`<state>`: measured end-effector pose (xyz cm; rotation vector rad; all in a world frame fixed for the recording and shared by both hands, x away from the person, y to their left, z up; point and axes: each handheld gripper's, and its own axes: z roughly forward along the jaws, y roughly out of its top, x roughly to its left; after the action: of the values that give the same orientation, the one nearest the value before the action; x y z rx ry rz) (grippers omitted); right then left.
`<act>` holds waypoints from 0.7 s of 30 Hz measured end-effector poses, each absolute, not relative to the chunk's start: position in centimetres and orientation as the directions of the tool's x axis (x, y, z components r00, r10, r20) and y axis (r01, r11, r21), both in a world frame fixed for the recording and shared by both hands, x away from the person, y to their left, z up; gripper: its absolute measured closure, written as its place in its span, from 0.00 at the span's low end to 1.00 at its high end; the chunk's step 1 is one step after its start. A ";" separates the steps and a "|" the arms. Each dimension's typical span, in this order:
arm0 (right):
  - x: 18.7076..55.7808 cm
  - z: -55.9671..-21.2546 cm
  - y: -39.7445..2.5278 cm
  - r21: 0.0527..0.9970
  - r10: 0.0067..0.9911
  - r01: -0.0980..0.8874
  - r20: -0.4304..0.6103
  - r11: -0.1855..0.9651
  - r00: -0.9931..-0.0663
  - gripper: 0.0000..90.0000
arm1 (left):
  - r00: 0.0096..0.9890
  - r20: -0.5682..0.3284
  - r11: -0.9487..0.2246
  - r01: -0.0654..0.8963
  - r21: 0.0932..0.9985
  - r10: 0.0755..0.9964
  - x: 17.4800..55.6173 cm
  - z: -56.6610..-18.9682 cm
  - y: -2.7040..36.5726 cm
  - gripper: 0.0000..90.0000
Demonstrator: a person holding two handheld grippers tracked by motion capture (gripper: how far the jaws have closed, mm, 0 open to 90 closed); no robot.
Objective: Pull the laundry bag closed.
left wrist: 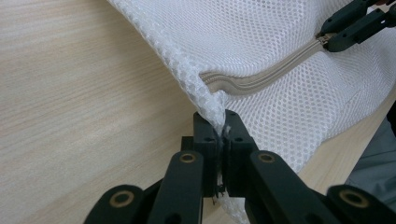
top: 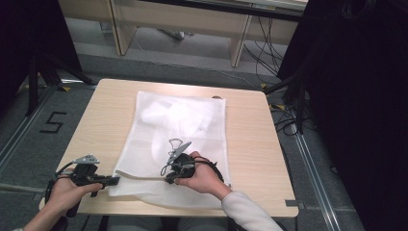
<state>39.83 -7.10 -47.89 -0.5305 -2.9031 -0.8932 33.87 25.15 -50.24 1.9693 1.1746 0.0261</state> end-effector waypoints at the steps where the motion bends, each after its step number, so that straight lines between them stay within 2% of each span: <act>1: 39.8 -47.9 -7.1 0.532 0.316 0.350 0.158 0.771 -0.936 0.92 | 0.563 -0.367 -0.226 0.723 0.653 0.741 33.9 -50.2 25.1 0.95; 21: 39.6 -47.7 -8.3 0.524 0.333 0.358 0.146 0.773 -0.932 0.92 | 0.564 -0.371 -0.230 0.726 0.648 0.738 33.9 -50.3 25.2 0.95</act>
<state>39.57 -8.25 -47.68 -0.5691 -2.9158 -0.8755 33.89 25.16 -50.29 1.9750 1.1754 0.0180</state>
